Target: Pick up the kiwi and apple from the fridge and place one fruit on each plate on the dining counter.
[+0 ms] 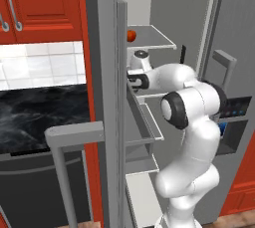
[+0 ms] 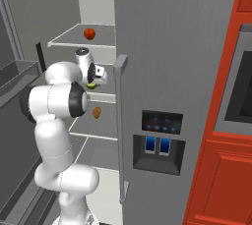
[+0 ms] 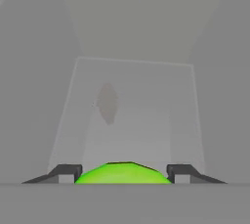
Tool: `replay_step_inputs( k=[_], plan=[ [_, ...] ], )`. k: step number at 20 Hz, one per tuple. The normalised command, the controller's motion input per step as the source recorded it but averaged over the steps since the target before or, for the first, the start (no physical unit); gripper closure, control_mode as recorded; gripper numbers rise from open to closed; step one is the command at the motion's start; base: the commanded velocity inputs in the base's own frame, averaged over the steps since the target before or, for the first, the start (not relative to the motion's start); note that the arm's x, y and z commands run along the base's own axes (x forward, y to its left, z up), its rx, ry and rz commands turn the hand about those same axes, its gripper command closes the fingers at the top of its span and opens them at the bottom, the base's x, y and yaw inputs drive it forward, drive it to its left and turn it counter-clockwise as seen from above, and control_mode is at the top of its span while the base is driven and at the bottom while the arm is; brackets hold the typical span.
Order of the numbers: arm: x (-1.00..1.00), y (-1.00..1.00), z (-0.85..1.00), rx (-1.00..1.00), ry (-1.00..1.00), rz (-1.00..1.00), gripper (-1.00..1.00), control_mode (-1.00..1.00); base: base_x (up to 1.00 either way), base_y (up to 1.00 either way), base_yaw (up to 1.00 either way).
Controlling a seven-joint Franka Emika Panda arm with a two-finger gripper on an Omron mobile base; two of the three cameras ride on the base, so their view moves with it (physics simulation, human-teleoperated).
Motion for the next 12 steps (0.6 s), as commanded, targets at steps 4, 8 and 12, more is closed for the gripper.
replay_step_inputs(
  k=[4, 8, 12],
  plan=[
    [-1.00, -0.29, 0.17, 0.05, -0.16, 0.00, 1.00, -1.00, 0.00, 0.00, 0.00],
    [-1.00, -0.21, 0.33, 0.07, -0.10, 0.00, 1.00, -1.00, 0.00, 0.00, 0.00],
    [-0.87, -0.19, 0.83, 0.05, -0.01, 0.00, 1.00, -1.00, 0.00, 0.00, 0.00]
  ],
)
